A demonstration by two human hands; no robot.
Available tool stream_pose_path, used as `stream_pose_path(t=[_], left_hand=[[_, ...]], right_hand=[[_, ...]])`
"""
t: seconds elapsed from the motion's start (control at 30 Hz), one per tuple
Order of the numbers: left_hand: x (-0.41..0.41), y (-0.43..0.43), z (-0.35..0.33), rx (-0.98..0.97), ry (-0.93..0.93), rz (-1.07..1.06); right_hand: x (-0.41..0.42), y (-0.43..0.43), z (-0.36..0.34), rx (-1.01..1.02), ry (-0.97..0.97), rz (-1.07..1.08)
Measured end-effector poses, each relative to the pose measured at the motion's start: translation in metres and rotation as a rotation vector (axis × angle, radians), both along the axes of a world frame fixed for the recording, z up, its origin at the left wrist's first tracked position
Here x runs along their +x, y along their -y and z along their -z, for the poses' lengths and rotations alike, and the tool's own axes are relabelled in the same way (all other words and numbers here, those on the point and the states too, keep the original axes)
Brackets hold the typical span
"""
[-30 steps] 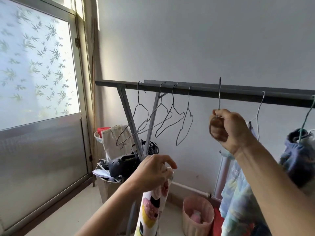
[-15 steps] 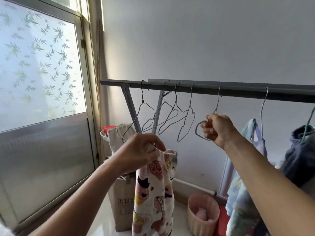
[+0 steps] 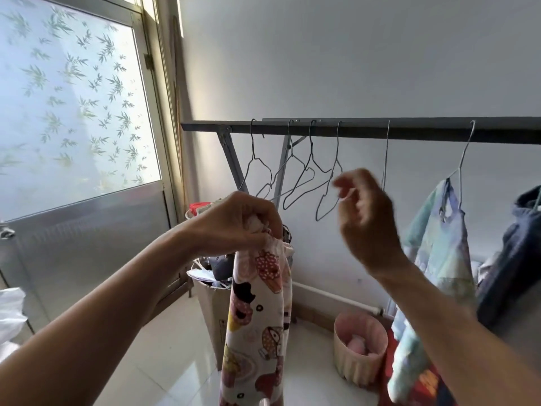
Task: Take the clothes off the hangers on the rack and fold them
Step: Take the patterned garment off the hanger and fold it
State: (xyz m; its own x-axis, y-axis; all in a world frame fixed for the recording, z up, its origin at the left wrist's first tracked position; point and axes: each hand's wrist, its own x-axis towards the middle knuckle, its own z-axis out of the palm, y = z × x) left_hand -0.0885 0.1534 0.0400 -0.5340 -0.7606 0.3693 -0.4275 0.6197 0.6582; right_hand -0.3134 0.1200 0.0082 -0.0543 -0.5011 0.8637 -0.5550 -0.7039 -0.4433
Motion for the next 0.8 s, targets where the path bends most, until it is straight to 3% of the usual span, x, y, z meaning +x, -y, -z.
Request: stream_pose_path(t=[0.13,0.2,0.47,0.53,0.67,0.8], left_hand=[[0.004,-0.009,-0.005,0.020,-0.006,0.039],[0.010,-0.013,-0.006,0.023,0.006,0.032],[0.066,-0.023,0.007,0.009,0.067,-0.159],[0.075,-0.023,0.014,0.003,0.168,-0.282],[0.076,-0.028,0.022,-0.132,0.597,-0.525],[0.070,-0.031,0.019,-0.227,0.678,-0.660]], right_hand=[[0.034,-0.011,0.014,0.360,-0.644,-0.428],[0.042,-0.008,0.022,0.518,-0.778,-0.508],[0.020,0.003,0.031,0.799,-0.521,-0.587],[0.017,0.001,0.028,0.792,-0.463,-0.606],[0.022,-0.003,0.019,0.781,-0.396,-0.662],[0.026,-0.008,0.010,0.742,-0.402,-0.686]])
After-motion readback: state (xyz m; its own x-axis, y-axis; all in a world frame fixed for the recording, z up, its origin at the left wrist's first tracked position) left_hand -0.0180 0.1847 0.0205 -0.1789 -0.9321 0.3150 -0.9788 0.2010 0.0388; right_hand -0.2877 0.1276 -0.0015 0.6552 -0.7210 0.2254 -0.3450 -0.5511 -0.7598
